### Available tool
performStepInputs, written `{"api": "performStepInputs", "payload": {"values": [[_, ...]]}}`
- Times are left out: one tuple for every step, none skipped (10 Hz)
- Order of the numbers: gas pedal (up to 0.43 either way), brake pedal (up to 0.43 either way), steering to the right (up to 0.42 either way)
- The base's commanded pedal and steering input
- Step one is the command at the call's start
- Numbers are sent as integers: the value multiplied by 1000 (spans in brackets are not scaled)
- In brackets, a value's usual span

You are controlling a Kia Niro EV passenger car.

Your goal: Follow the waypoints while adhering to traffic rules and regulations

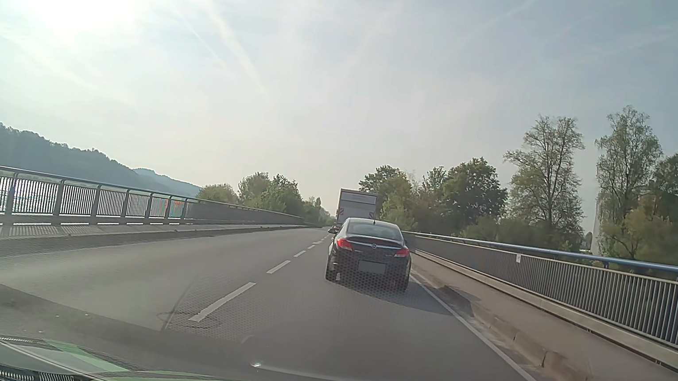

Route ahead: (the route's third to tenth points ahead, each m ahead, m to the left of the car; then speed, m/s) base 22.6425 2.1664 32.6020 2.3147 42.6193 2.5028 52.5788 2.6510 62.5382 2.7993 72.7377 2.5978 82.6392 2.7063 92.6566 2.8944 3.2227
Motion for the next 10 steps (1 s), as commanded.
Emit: {"api": "performStepInputs", "payload": {"values": [[20, 0, 5], [20, 0, 5], [20, 0, 5], [20, 0, 5], [20, 0, 5], [20, 0, 6], [20, 0, 6], [20, 0, 6], [20, 0, 6], [20, 0, 5]]}}
